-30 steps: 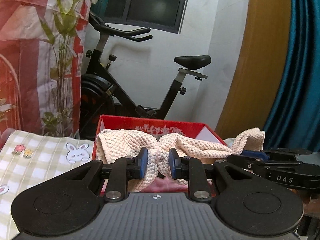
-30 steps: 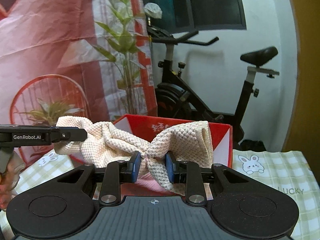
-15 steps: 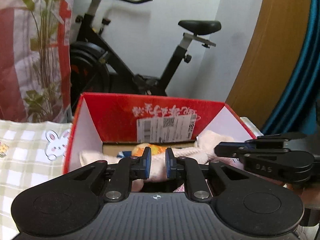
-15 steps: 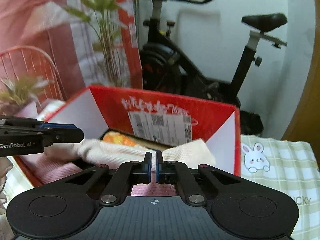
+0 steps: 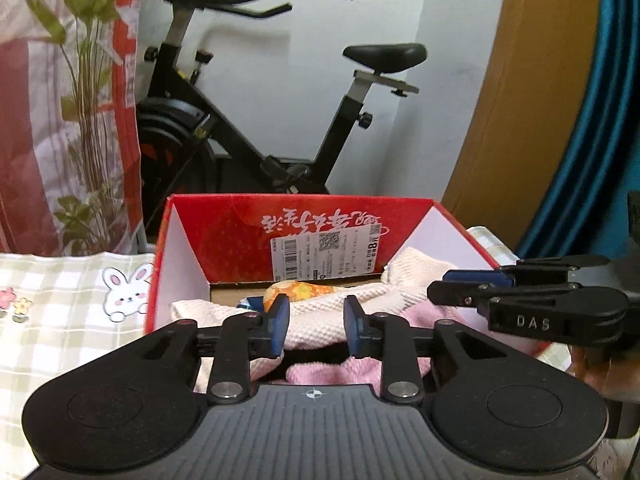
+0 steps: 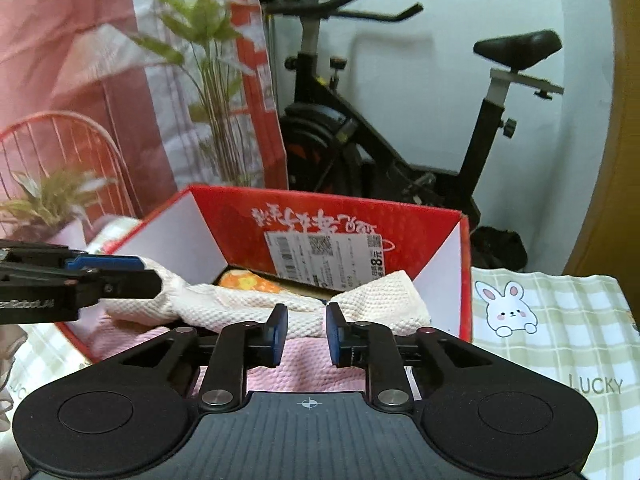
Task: Organize soft objects
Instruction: 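Open the left gripper and move it back toward the table items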
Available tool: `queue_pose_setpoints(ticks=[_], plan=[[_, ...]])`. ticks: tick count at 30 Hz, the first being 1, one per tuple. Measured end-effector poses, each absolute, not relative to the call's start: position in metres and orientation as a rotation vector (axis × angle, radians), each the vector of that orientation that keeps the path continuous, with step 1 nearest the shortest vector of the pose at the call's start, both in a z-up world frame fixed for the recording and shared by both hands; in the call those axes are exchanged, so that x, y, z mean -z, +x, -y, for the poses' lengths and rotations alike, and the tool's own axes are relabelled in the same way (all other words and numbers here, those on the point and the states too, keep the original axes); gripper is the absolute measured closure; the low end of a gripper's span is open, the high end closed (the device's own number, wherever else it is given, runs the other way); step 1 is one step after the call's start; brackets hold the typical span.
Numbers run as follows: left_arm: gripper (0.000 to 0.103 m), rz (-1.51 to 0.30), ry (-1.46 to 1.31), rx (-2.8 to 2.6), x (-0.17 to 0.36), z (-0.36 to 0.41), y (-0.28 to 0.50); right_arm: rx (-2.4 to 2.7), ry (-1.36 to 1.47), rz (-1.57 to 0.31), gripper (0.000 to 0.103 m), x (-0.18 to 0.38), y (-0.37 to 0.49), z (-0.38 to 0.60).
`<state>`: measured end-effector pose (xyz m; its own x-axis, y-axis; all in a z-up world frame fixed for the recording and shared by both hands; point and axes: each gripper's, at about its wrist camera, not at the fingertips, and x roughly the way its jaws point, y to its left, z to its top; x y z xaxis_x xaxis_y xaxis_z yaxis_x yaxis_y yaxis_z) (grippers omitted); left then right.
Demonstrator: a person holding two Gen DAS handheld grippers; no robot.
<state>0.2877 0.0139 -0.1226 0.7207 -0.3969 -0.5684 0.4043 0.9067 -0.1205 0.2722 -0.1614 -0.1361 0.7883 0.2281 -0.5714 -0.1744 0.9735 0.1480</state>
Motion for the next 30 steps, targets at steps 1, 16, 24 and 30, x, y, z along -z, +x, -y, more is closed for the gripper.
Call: queue_pose_setpoints(ticks=[1, 16, 24, 30], plan=[[0.071, -0.619, 0.017, 0.441, 0.120, -0.016, 0.281, -0.216, 0.088, -0.615, 0.083, 0.135, 0.267, 0.163], [0.058, -0.608, 0.019, 0.385, 0.123, -0.052, 0.196, -0.270, 0.074, -0.522, 0.063, 0.123, 0.165, 0.139], [0.054, -0.631, 0.003, 0.337, 0.156, -0.066, 0.170, -0.336, 0.013, -0.610, 0.055, 0.167, 0.133, 0.105], [0.054, -0.634, -0.044, 0.307, 0.180, -0.069, 0.162, -0.387, -0.027, -0.632, 0.045, 0.190, 0.121, 0.082]])
